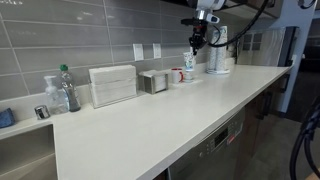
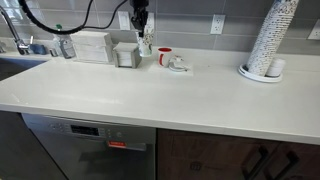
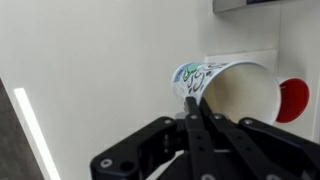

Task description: Remove the coffee cup from the mug and put it on the left side of the counter then move the mug forwards

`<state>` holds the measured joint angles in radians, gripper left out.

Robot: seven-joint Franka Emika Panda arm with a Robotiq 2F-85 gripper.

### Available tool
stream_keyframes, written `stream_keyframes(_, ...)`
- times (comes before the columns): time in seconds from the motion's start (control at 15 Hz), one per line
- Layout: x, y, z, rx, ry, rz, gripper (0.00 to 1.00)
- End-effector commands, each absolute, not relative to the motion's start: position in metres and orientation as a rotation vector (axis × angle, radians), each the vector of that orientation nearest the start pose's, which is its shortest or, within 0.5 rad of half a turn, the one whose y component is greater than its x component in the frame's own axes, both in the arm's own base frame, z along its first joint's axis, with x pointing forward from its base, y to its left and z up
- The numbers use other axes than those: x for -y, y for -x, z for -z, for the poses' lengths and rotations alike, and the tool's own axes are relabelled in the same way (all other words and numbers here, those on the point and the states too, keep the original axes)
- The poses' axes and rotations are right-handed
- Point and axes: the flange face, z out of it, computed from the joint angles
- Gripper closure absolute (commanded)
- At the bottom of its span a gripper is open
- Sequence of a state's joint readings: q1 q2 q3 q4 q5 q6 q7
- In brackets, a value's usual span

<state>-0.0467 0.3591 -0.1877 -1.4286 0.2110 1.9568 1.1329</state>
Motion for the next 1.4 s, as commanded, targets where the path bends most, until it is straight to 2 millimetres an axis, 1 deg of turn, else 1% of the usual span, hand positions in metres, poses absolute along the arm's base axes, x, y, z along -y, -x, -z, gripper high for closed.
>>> stream_keyframes(0.0,0.126,-0.67,-0.512,-1.898,2.244,0.137,0.96)
stream_keyframes(0.13,0.125,-0.667,-0.513,-1.889,2.251,0.132,0.96)
stream_keyframes(0.2,0.112,-0.666,-0.508,-1.794,2.319,0.077,0.99)
stream_keyframes(0.27,0.095,-0.664,-0.505,-1.705,2.391,0.046,0.99)
stream_keyframes(0.4,0.067,-0.66,-0.496,-1.589,2.482,-0.004,0.99)
stream_keyframes(0.6,0.031,-0.658,-0.48,-1.384,2.596,-0.083,0.99)
stream_keyframes(0.8,0.004,-0.657,-0.461,-1.164,2.704,-0.131,0.99)
stream_keyframes(1.0,-0.026,-0.656,-0.438,-0.944,2.813,-0.162,0.99)
stream_keyframes(1.13,-0.044,-0.657,-0.426,-0.835,2.865,-0.171,0.99)
stream_keyframes(1.27,-0.063,-0.658,-0.419,-0.748,2.895,-0.169,0.99)
stream_keyframes(1.33,-0.072,-0.661,-0.417,-0.725,2.911,-0.133,0.99)
